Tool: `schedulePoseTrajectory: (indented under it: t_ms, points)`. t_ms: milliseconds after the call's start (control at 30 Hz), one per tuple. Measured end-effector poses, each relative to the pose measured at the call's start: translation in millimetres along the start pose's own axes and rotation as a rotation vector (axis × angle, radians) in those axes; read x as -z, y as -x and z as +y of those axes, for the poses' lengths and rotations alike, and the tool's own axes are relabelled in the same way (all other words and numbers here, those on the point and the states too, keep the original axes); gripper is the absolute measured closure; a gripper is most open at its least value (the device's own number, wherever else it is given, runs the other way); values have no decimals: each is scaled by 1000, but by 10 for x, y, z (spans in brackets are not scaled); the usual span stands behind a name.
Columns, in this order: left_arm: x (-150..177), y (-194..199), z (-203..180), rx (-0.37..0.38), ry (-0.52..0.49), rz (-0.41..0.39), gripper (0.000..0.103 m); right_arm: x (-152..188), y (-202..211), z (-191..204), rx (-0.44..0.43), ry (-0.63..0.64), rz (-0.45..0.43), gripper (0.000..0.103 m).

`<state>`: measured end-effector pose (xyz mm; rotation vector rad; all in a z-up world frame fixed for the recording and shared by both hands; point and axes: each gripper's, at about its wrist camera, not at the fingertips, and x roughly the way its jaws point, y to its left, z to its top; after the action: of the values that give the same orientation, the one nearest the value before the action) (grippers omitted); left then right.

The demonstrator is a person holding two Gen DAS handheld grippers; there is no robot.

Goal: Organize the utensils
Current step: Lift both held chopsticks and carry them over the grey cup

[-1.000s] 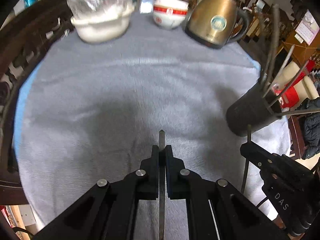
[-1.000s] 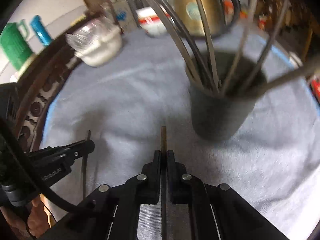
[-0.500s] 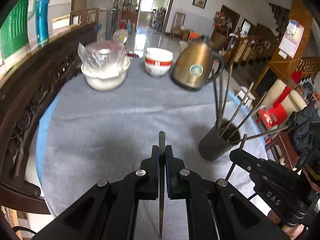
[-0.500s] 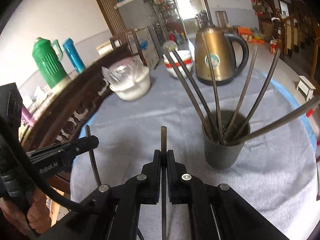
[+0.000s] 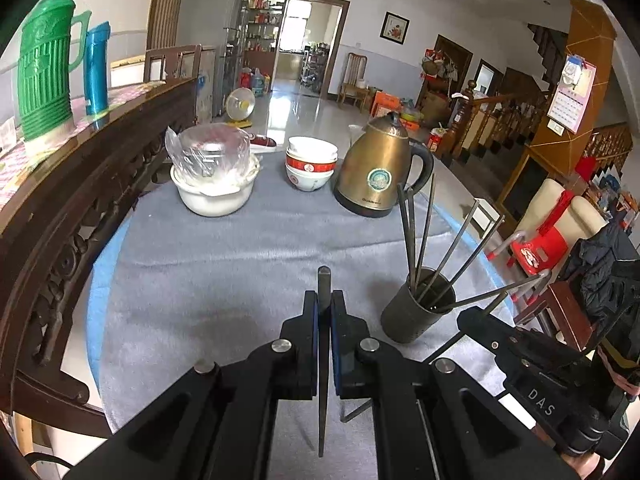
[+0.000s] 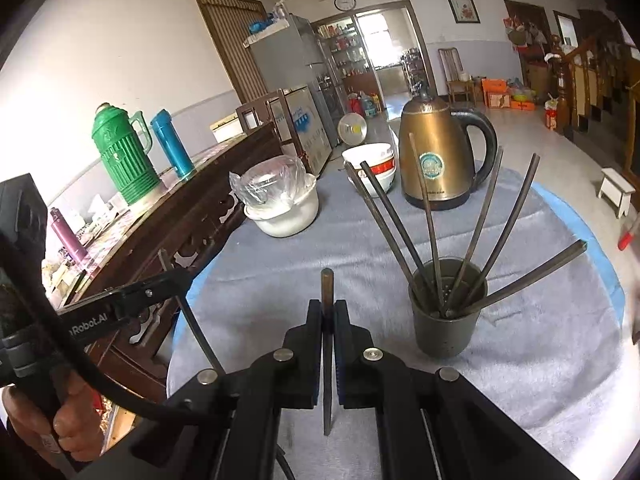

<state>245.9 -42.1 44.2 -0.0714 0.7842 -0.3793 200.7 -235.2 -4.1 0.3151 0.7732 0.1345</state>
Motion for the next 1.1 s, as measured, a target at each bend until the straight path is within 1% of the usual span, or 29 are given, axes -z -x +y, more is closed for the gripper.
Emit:
schedulePoseTrajectory:
  t_ms: [200, 300, 400, 467, 567, 733, 1100]
  points:
    - [-17, 95, 4, -26, 2, -43, 98, -7, 90, 4, 5, 11, -25, 97]
    - [-10, 119, -35, -57, -21, -75, 98, -7, 121, -3, 3, 10, -31, 97]
    - [3, 101, -78, -79, -38, -81, 98, -1, 135, -21, 2, 5, -35, 97]
    - [15, 88, -122, -120, -61, -91, 98, -11, 150, -38, 0, -1, -42, 97]
    - [25, 90, -160, -149, -82, -103, 98, -23, 189, -60, -4, -6, -56, 97]
    - [32, 90, -183, -181, -94, -110, 97, -11, 218, -98, -6, -13, -72, 97]
    - [-8, 123, -269, -215, -110, -118, 98, -35, 294, -168, -25, -29, -90, 97]
